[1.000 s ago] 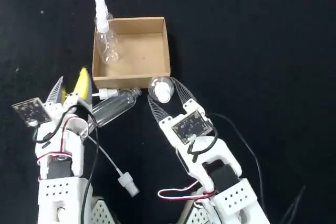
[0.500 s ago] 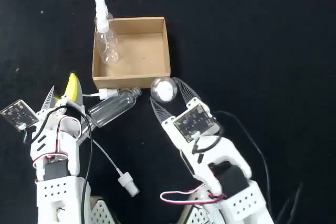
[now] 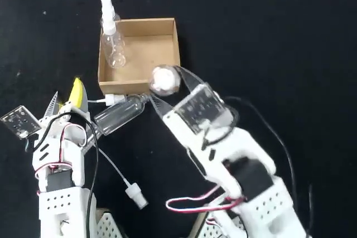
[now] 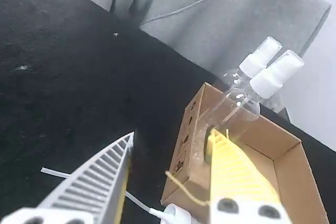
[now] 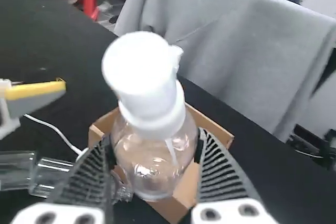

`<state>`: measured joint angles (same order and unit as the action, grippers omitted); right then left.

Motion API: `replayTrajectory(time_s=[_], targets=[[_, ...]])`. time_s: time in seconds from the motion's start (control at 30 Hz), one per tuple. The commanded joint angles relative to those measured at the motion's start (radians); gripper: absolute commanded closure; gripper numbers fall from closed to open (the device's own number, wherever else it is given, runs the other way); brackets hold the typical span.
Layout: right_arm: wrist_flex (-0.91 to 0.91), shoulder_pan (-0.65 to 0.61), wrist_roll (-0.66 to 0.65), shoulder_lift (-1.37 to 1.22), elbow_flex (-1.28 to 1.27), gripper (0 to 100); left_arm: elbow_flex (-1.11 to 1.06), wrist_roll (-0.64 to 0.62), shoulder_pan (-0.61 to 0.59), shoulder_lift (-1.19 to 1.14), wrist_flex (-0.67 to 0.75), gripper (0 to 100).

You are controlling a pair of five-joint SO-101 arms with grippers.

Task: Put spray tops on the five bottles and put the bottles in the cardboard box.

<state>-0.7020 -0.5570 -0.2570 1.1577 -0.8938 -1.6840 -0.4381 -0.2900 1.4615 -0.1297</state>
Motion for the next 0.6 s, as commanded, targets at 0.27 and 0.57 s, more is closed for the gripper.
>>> replayTrajectory(time_s=[0.27, 0.57], targets=[[0.107, -0.02, 0.078, -0.377, 0.28, 98.7, -0.025, -0.008, -0.01, 0.014, -0.006, 79], [0.281, -0.021, 0.147, -0.607, 0.341, 98.7, -0.025, -0.008, -0.008, 0.014, -0.006, 79]])
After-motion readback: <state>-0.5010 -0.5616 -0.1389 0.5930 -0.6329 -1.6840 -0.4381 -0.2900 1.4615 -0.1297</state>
